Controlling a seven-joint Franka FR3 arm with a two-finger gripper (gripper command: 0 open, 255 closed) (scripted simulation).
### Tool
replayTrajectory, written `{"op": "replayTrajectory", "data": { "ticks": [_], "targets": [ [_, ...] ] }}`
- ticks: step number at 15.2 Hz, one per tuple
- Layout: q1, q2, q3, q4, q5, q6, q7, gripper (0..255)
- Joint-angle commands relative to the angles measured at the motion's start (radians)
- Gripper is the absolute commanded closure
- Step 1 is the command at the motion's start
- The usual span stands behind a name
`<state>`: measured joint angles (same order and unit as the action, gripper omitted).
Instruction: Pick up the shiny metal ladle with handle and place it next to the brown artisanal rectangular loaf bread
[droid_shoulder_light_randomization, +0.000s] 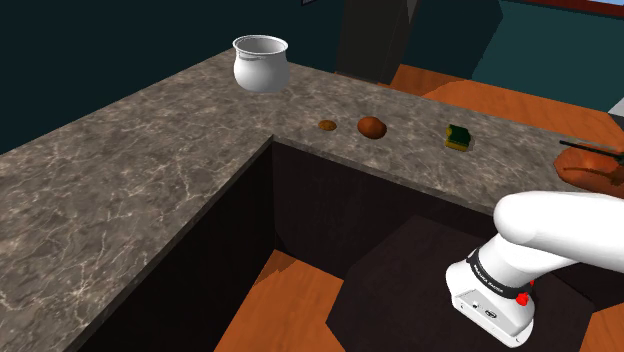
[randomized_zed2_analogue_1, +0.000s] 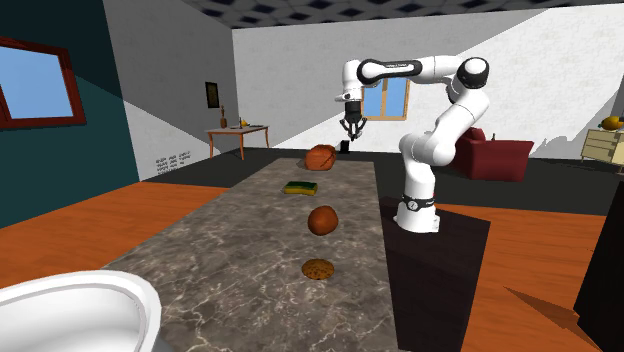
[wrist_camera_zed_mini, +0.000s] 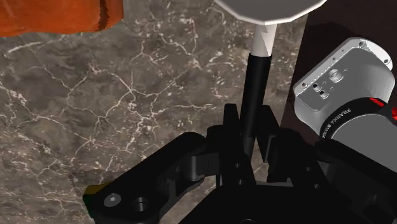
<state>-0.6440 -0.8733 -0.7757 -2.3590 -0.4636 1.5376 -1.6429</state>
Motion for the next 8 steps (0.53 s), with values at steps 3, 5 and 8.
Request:
{"op": "replayTrajectory", "data": {
  "ticks": [3, 5, 8],
  "targets": [
    [-0.059, -0.050, -0.043, 0.019, -0.065, -0.050, -0.090, 255],
    [-0.063, -0.053, -0.056, -0.006, -0.076, -0.028, -0.089, 255],
    [-0.067, -0.057, -0.077, -0.041, -0.093, 0.006, -0.086, 255]
  ]
}}
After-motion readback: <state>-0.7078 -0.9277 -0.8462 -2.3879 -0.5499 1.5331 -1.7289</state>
